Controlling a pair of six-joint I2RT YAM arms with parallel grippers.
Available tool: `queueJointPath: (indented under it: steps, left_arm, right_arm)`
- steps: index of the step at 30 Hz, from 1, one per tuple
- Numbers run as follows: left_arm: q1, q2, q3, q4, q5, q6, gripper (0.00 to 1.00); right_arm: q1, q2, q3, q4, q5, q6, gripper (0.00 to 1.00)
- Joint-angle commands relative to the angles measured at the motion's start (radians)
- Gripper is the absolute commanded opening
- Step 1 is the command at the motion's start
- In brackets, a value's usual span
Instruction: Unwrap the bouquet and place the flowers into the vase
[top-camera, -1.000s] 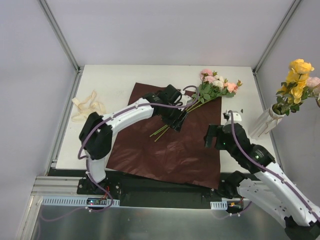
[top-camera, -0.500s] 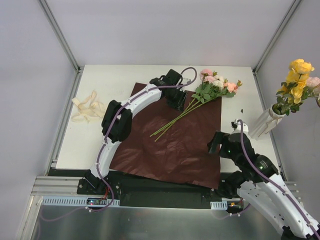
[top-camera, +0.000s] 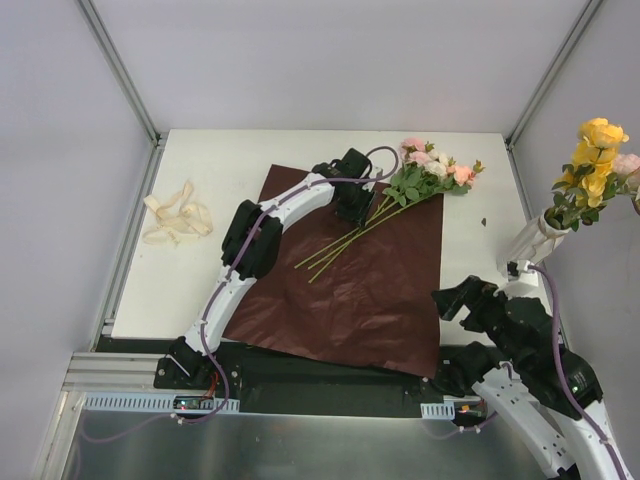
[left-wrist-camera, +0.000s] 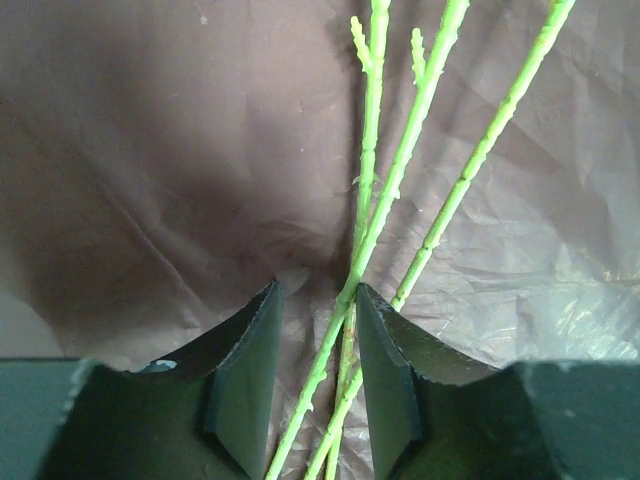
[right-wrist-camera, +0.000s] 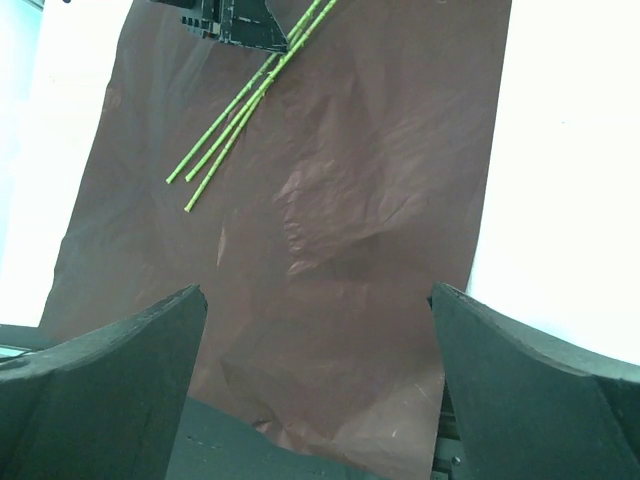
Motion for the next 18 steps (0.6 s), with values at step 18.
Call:
queueJointPath:
  steps: [18]
  left_arm:
    - [-0.092, -0.045, -0.021, -0.051, -0.225, 0.129, 0.13]
  right_arm:
    - [-0.002, -0.009, -0.017, -0.057, 0.026, 0.069, 0.97]
